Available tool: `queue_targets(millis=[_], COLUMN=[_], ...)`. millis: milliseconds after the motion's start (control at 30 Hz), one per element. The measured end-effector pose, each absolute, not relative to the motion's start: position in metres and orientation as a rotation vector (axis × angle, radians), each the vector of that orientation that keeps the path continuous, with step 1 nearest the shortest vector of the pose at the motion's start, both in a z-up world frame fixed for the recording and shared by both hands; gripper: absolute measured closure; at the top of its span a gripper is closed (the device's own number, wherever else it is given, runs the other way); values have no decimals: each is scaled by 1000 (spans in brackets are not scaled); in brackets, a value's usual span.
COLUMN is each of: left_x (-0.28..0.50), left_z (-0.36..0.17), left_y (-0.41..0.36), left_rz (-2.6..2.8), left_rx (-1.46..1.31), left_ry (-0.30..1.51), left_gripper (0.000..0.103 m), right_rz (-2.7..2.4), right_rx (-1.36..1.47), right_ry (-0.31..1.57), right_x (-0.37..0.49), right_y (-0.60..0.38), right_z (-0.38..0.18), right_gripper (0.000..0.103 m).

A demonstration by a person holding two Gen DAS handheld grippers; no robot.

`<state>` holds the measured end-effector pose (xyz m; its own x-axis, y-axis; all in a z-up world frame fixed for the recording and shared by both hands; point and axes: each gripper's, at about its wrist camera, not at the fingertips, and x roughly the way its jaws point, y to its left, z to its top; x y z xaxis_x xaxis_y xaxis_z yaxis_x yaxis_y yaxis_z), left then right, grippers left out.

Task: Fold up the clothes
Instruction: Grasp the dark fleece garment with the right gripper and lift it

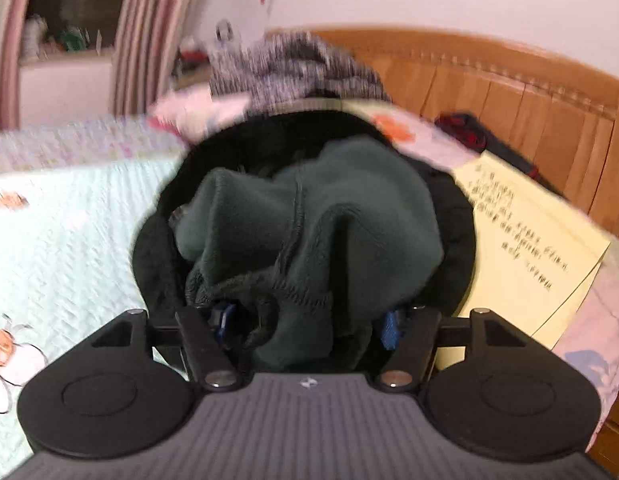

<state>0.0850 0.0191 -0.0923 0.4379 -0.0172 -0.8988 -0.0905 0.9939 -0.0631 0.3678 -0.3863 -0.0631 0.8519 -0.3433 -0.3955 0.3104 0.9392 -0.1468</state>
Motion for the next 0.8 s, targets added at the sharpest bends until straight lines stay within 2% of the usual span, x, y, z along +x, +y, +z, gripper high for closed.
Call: queue_targets(millis=[67,133,167,200,267,433,700,800], left_x=[83,81,80,81,88,151,280,298], left_z=[-85,-78,-75,-72,-69,-41,7,16], left_y=[15,10,8,5,-4,-44,-177,-202], left_rz=[26,7,-2,-14,-58,-276,-336,-340], left_rx=[-96,-84,-79,-78,-106,-253,24,10], left_ry=[1051,984,951,922,892,882,812,797], left_gripper=[14,9,6,5,5,3,2,1], right_rz=[-325,-306,-295,-260,-163,-116,-123,-123], right_rx=[-71,-64,-59,-29,68,419,479,553], right_ry=[359,288,252,214,176,254,237,262], right_x=[348,329,319,304,282,263,269,283], right_y=[-384,-381,-380,-379,-382,-413,-447,-462], right_z=[-61,-59,-59,-58,-55,-45,-26,-20], right_gripper=[33,20,9,6,5,5,5,5])
